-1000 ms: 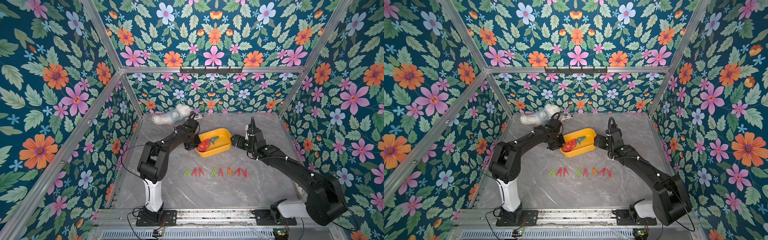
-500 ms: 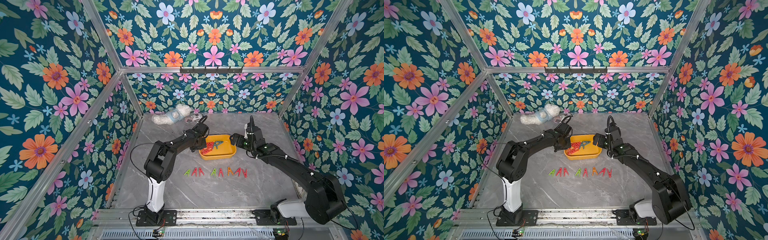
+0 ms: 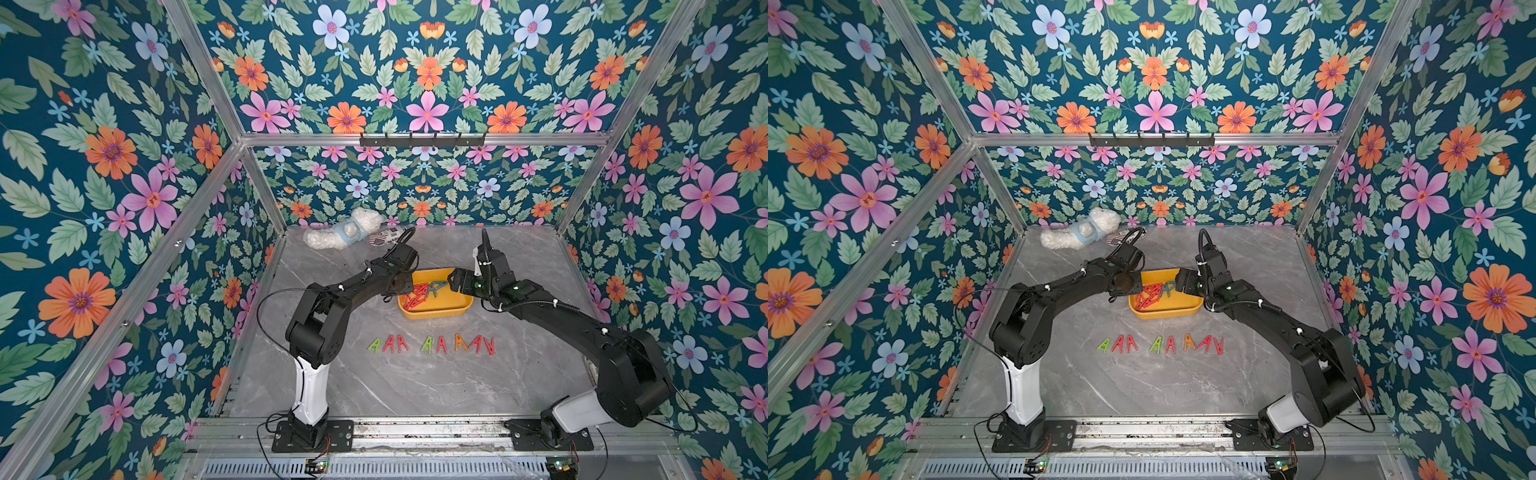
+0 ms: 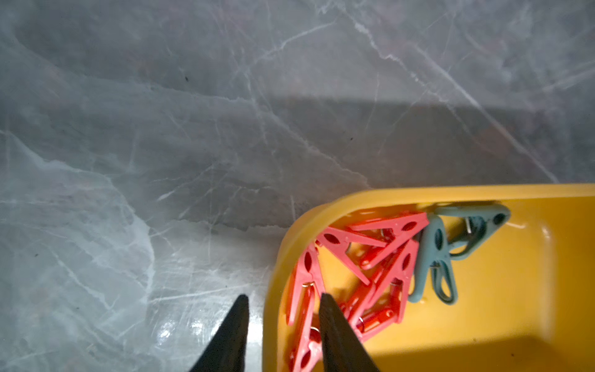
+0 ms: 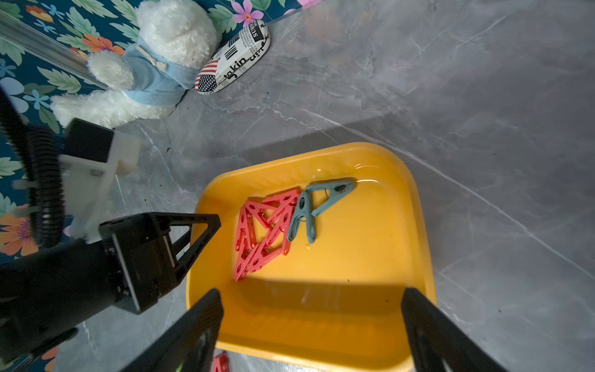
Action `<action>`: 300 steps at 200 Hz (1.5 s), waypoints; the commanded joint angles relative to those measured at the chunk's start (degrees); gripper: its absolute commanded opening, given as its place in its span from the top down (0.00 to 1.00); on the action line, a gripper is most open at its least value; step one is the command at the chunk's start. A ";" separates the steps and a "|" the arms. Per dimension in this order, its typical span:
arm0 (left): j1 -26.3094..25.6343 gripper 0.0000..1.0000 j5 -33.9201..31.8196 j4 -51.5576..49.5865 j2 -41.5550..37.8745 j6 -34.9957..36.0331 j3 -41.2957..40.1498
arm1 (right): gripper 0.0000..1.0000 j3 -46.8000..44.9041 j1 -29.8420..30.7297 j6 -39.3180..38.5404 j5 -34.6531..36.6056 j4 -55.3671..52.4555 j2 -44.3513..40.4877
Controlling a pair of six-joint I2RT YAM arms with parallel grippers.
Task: Take the clothespins out of the storage box
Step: Adjust the storage box at the center of the board, then pick up the clothespin from the storage box.
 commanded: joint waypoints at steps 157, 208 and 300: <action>4.79 0.00 -1.87 4.23 -21.07 -3.29 -11.46 | 0.75 19.76 2.86 -3.82 -0.39 -7.18 29.58; 5.34 0.00 -1.72 4.15 -21.89 -3.69 -12.75 | 0.77 20.42 4.18 -4.42 1.38 -9.12 31.48; 5.58 0.00 0.60 6.30 -22.86 -3.67 -14.44 | 0.96 19.82 4.57 -4.12 4.02 -10.74 26.68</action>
